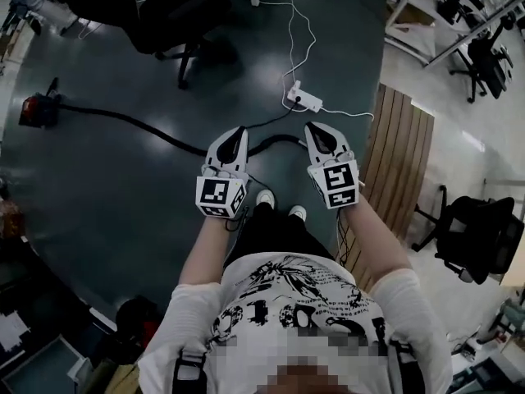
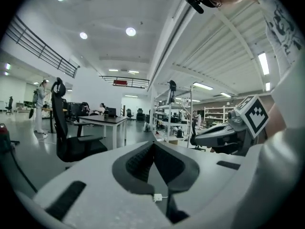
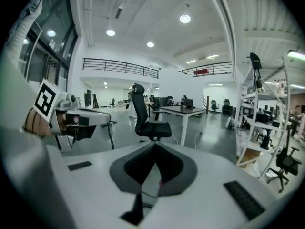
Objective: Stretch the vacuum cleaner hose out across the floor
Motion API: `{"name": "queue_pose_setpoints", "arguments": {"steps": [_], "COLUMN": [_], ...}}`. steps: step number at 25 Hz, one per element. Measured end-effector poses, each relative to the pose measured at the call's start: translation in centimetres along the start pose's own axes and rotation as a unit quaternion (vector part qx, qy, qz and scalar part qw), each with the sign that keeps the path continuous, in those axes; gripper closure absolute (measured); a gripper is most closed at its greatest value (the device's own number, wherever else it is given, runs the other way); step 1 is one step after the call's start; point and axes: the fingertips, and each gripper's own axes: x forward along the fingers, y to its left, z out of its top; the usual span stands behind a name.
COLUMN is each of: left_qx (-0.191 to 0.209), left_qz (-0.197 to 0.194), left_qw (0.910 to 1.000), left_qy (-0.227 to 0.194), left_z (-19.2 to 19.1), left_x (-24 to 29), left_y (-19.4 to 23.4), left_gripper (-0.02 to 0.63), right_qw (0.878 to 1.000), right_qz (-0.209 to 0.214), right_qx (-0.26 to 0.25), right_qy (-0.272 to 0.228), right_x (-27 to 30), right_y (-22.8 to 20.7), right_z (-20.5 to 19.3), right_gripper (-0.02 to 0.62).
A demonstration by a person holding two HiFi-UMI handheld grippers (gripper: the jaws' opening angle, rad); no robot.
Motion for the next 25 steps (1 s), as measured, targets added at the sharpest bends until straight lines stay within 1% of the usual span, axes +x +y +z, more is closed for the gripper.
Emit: {"name": "queue_pose_setpoints", "arguments": {"steps": [3,6,9,11,12,14,17,21,23,25], "left_qx": [0.002,-0.010,-0.014,-0.007,0.000,0.014,0.010,0.001,0.004,0.010], "left_qz": [0.035,0.084,0.135,0.177,0.203,0.256,0.317,0.381,0.411,0.436], "left_qw": [0.9992,0.9959,0.9900,0.9829,0.9772,0.9625,0.9415,0.9168,0.9040,0.8926], "left_qy": [-0.019,-0.032,-0.040,-0.050,-0.061,-0.089,-0.114,-0.119,-0.118,-0.115], "left_z": [2.5,3.2,3.7,4.6,5.4,7.2,8.8,9.5,9.6,9.8], "left_x": [-3.0,-5.8,-9.5,-12.8,-14.7,-18.7,-24.3,-31.3,-34.6,-37.5], "left_y": [1.8,4.9,9.4,13.0,14.9,18.7,23.5,28.5,30.3,31.5], "left_gripper": [0.601,0.601,0.601,0.601,0.601,0.601,0.601,0.601,0.601,0.601], "right_qw": [0.999,0.995,0.988,0.984,0.982,0.976,0.964,0.943,0.931,0.919], "right_qz": [0.038,0.081,0.127,0.144,0.153,0.177,0.218,0.285,0.318,0.343], "right_qx": [-0.021,-0.044,-0.055,-0.059,-0.062,-0.070,-0.083,-0.081,-0.090,-0.105], "right_qy": [-0.033,-0.048,-0.067,-0.084,-0.092,-0.108,-0.129,-0.148,-0.155,-0.165], "right_x": [0.4,1.9,4.4,6.2,7.1,9.2,11.9,15.1,16.2,16.9], "right_y": [3.7,7.3,11.6,14.5,16.1,19.8,25.7,34.0,38.1,41.8], "right_z": [4.2,6.6,9.2,11.5,12.7,15.4,19.0,22.0,22.7,23.3], "right_gripper": [0.593,0.592,0.592,0.592,0.593,0.594,0.593,0.592,0.592,0.592]}}
